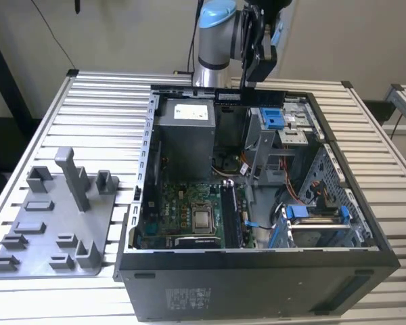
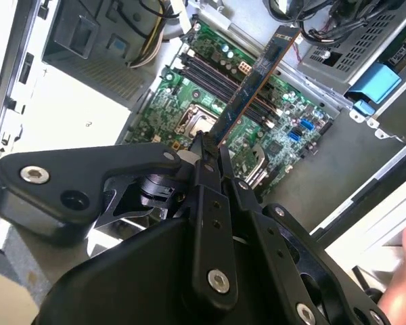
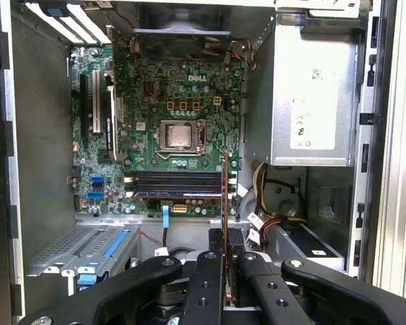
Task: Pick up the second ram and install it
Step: 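Insert the second ram into the second slot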
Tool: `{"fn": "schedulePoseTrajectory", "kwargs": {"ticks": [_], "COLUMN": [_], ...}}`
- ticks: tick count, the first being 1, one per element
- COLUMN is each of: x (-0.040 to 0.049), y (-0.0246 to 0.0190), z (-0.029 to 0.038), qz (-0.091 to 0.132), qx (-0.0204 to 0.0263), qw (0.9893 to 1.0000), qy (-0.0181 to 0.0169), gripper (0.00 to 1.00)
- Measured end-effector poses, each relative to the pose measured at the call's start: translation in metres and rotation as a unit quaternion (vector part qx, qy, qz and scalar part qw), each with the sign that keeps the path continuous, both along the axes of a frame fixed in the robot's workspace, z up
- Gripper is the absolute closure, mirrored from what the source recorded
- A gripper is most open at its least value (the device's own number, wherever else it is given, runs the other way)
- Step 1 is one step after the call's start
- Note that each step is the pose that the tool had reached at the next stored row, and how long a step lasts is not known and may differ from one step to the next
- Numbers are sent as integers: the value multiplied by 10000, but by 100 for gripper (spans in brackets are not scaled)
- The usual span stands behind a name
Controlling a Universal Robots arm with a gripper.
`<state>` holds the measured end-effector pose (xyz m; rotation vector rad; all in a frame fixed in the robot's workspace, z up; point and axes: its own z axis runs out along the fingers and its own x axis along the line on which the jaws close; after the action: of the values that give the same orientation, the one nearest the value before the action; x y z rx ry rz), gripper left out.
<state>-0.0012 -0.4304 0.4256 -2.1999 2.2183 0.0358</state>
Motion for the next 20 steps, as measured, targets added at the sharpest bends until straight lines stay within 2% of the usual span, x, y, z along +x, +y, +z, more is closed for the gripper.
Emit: {"fn": "schedulePoseTrajectory", "kwargs": {"ticks": [9, 20], "x": [0, 0], "y": [0, 1], "z": [0, -10], "qz": [-2, -281], "qx": [-1, -1], "qw": [10000, 9996], "qy": [0, 0], "gripper": [86, 86]}}
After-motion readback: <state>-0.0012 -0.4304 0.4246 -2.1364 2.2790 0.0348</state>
